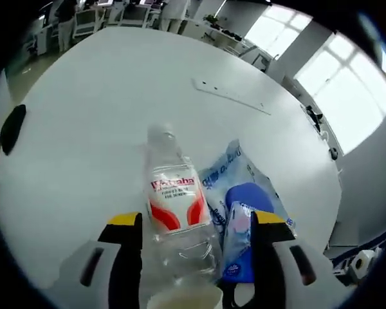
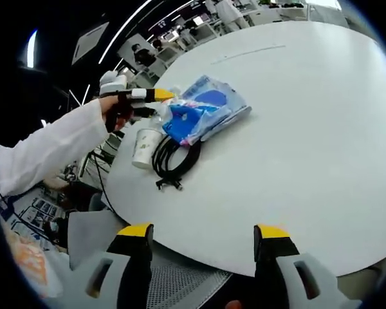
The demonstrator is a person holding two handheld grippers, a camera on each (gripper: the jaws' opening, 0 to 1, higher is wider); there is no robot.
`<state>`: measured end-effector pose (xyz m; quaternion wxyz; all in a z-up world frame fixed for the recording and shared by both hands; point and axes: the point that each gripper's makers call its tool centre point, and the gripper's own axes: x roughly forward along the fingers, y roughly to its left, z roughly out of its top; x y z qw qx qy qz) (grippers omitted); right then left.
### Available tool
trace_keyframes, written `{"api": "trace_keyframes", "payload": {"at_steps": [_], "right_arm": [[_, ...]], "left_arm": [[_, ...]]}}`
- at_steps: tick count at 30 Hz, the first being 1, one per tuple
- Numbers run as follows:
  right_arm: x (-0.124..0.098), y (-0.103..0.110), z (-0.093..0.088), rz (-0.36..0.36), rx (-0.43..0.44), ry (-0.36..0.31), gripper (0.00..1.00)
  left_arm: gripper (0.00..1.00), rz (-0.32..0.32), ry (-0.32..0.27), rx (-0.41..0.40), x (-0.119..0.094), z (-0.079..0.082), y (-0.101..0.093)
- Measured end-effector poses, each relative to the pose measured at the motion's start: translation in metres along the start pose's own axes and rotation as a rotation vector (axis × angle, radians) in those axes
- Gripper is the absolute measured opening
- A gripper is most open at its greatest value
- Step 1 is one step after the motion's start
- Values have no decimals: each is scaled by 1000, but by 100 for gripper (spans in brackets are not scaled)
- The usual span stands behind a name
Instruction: Arrange the tabletop items into an orderly group along one side of the table until the central work area is clear of visible clutter.
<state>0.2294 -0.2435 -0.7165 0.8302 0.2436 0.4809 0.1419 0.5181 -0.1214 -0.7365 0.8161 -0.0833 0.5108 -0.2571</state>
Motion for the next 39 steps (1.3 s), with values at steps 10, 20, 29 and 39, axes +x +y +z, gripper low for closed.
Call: {"api": "trace_keyframes", "payload": {"at_steps": [10,20,29,39], "right_arm": [[2,-7,-2,-6,28,-7,65],[9,-7,5,8,30,-10,64],[6,-9,6,13,23,-13,64],[-8,-17,9,-4,36,-46,63]], "left_arm": [[62,31,-25,-31,11,8,7],[54,144,-46,146,16,10,18],[52,180,-61,240,21,11,18],[40,169,-71,181,17,16,21]]}}
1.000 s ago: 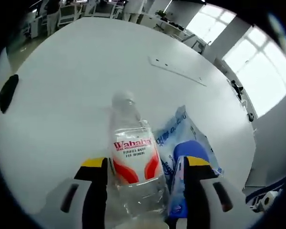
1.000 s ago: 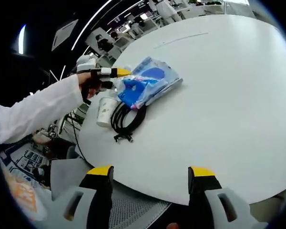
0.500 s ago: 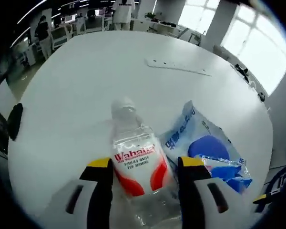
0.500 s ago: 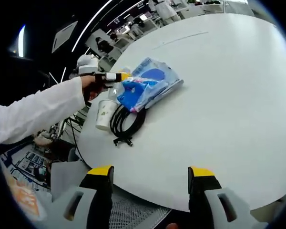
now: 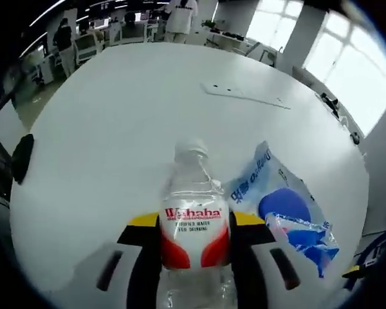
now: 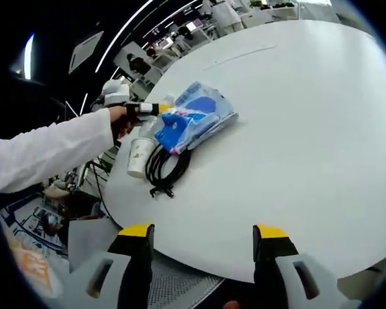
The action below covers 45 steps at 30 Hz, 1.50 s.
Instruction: Arrange the tabletop items into an orderly group along one side of the table until the central work area is clear of visible clutter.
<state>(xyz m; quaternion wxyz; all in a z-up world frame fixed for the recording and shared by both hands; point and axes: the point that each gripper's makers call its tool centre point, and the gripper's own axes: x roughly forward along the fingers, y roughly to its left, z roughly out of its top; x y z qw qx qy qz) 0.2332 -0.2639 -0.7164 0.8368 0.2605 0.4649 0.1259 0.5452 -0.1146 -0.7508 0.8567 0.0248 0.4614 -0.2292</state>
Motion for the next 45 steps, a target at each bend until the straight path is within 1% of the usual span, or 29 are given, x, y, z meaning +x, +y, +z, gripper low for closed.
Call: {"api": "trace_keyframes", "payload": {"at_steps": [4,9,12,16,21,24,27,29,33,39,45], "right_arm": [[-6,-3,1,-7,3,-17,63],[-9,-6,0,-6,11,-32,63],[-12,-3,2,-2,1,-43,63],[-14,1,4,9,-12,-57,63],[-17,7,4,22,-41,-66,63],[-21,10,3,26,-55,-71,63],[-25,10,0,24,-67,-74,63],[-27,9,-2,22,-69,-78,63],[-33,7,-6,14,-71,-86,63],[-40,5,-13,2,-61,-93,63],[-42,5,-16,-5,-51,-100,63]], "left_arm": [[39,2,-20,-40,-6,3,3],[38,-12,-68,-24,-21,15,0],[38,-16,-106,-24,-35,22,0],[39,-15,-139,-25,-52,25,0],[39,-11,-195,-16,-80,30,3],[39,-8,-221,-8,-95,32,8],[39,-6,-252,-25,-111,34,14],[39,-5,-262,-34,-120,33,18],[39,5,-277,-38,-130,33,26],[39,15,-312,-34,-145,41,35],[39,18,-312,-13,-147,46,40]]}}
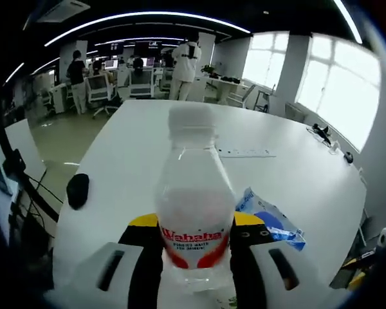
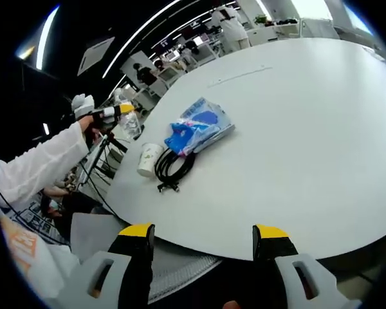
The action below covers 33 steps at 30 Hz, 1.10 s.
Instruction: Arrange the tabletop items into an orderly group along one side of the table until the central work area is clear of visible clutter.
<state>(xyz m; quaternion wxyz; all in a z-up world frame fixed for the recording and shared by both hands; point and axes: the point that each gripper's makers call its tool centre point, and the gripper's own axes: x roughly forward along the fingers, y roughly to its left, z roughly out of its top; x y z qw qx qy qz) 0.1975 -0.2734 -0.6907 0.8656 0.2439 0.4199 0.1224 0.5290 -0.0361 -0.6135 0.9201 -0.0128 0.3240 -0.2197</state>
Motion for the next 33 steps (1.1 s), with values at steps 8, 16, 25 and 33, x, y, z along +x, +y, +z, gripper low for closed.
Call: {"api": "trace_keyframes", "payload": {"at_steps": [8,16,25,33], "right_arm": [[-1,3,3,-2,3,-14,64],[-4,-2,2,-23,8,-11,64],[-5,-3,-2,-31,27,-7,64],[-3,-5,-6,-38,31,11,64]], "left_arm": [[38,6,17,5,7,-1,11],[38,14,49,8,16,-6,16],[39,21,62,22,24,-7,23],[39,22,77,35,35,-8,26]]}}
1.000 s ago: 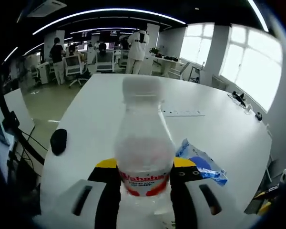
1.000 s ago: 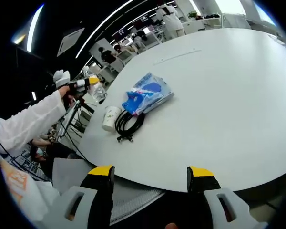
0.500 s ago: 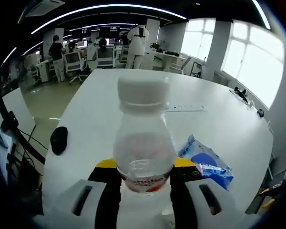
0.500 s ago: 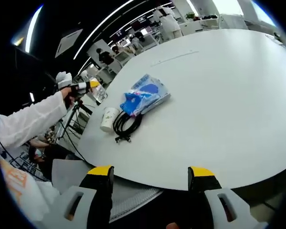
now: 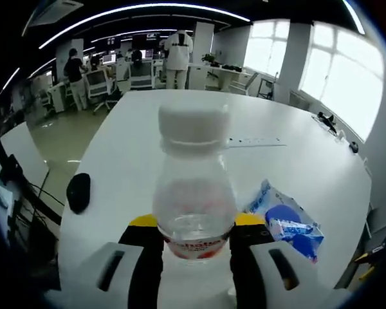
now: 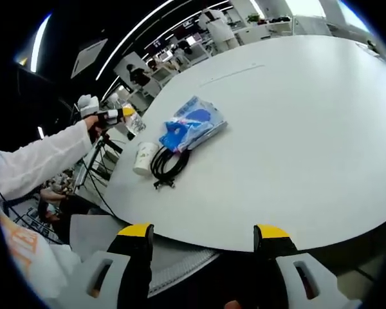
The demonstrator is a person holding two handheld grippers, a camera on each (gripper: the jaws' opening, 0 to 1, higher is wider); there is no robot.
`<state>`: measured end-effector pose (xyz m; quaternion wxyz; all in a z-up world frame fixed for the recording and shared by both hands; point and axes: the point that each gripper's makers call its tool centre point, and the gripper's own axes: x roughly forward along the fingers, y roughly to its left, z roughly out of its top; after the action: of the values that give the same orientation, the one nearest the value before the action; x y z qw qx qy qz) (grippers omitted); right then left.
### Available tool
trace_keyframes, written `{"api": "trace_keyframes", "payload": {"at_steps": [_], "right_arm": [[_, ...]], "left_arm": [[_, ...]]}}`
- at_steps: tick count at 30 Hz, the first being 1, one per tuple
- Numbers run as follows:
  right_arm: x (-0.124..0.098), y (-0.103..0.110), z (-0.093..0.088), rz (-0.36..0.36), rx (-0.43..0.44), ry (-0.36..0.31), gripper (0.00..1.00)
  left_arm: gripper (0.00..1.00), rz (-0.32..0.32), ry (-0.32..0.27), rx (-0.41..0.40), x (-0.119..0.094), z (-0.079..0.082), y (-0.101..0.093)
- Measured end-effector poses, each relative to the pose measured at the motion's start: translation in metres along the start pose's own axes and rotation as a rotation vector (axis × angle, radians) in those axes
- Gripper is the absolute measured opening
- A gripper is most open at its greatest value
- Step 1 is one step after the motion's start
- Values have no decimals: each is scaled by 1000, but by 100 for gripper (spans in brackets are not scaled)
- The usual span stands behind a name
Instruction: Arrange the tabletop items into an orderly group along one side of the table until the central work area is clear of visible clutter.
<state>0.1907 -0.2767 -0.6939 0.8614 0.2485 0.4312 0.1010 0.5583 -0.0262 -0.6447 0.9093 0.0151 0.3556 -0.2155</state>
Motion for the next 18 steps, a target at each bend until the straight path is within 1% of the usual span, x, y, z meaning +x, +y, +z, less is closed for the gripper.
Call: {"api": "trace_keyframes", "payload": {"at_steps": [7,11,18], "right_arm": [[1,1,5,-5,0,-1,64],[4,4,4,-3,-7,12,64],[7,8,3,-1,3,9,64]], "left_arm": [[39,1,4,-5,6,1,3],[39,0,5,-7,8,2,5],[39,1,18,-6,11,-1,9]]}}
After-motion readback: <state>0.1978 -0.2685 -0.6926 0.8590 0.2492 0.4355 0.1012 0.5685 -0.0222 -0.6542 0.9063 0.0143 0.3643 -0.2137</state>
